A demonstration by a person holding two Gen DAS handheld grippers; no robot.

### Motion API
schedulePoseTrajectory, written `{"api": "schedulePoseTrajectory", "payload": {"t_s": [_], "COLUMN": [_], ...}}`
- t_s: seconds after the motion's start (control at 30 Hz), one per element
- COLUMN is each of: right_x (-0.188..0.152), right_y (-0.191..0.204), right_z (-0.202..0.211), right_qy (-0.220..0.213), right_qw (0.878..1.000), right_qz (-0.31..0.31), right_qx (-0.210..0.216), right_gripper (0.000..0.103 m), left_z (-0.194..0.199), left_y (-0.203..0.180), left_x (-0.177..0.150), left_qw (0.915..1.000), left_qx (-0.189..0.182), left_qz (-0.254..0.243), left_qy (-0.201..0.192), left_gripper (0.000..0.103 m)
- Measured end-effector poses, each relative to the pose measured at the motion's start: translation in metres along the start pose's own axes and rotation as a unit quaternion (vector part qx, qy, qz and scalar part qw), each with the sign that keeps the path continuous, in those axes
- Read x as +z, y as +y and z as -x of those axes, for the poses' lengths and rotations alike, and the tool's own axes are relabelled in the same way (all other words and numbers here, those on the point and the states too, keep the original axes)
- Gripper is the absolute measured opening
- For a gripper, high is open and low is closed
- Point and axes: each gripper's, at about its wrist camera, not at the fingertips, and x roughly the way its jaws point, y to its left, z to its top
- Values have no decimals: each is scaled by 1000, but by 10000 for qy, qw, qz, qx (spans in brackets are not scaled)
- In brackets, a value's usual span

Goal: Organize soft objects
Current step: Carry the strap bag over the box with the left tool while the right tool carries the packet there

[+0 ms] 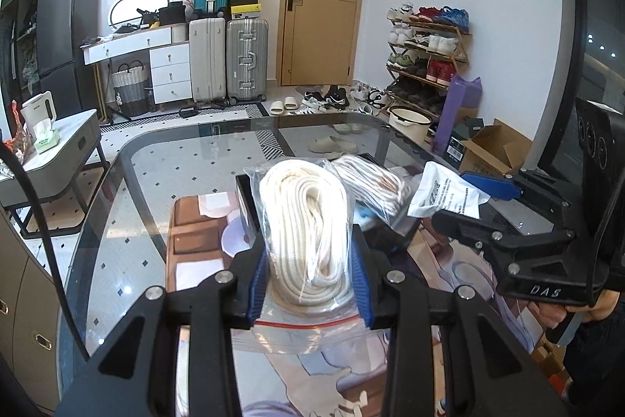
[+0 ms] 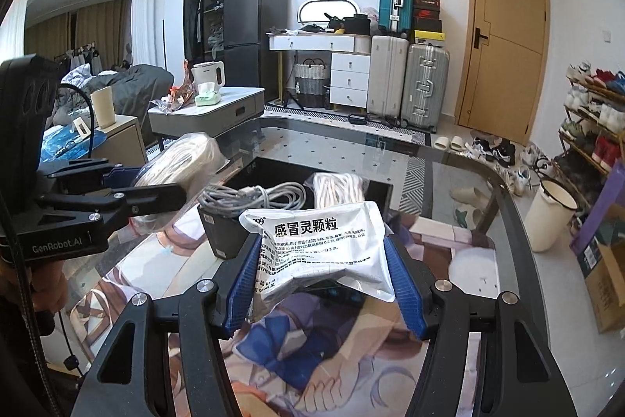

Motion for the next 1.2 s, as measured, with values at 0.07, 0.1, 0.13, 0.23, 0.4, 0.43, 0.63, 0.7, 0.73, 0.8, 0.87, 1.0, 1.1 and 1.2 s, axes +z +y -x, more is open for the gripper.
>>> {"api": "schedulePoseTrajectory", "payload": {"t_s": [0.07, 0.1, 0.13, 0.23, 0.4, 0.43, 0.63, 0.7, 0.73, 0.8, 0.87, 1.0, 1.1, 1.2], "right_x": [4, 6, 8, 13, 18, 19, 22, 23, 24, 25, 26, 26, 25, 25], "right_y": [1, 1, 2, 3, 3, 5, 13, 15, 16, 17, 16, 19, 20, 21], "right_z": [-6, -9, -11, -22, -39, -42, -62, -68, -70, -75, -79, -91, -99, -105], "right_qy": [15, 32, 40, 79, 148, 172, 251, 272, 280, 294, 318, 404, 485, 551], "right_qw": [10000, 10000, 9999, 9997, 9992, 9990, 9974, 9960, 9955, 9945, 9942, 9929, 9915, 9902], "right_qz": [2, 4, 12, 42, 55, 99, 382, 516, 560, 644, 680, 842, 968, 1073], "right_qx": [-32, -60, -105, -239, -370, -399, -556, -670, -707, -767, -770, -733, -715, -700], "right_gripper": [63, 63, 63, 63, 63, 63, 63, 63, 63, 63, 63, 63, 64, 65], "left_z": [-5, -7, -10, -17, -29, -32, -45, -50, -52, -57, -60, -68, -76, -81], "left_y": [2, 3, 5, 8, 12, 13, 17, 18, 17, 18, 19, 19, 20, 17], "left_x": [3, 4, 6, 10, 18, 19, 21, 21, 22, 23, 22, 24, 25, 25], "left_qw": [10000, 10000, 10000, 10000, 10000, 10000, 9999, 9999, 9999, 9998, 9998, 9996, 9994, 9992], "left_qx": [-2, 10, 18, 21, 39, 42, 38, 40, 40, 24, 1, -6, -34, -69], "left_qz": [16, 9, 9, 18, 30, 16, 33, 25, 26, 42, 50, 60, 74, 45], "left_qy": [11, 16, 17, 20, 18, 29, 110, 139, 154, 185, 211, 274, 345, 397], "left_gripper": [35, 35, 35, 35, 35, 35, 35, 35, 35, 35, 36, 36, 36, 36]}}
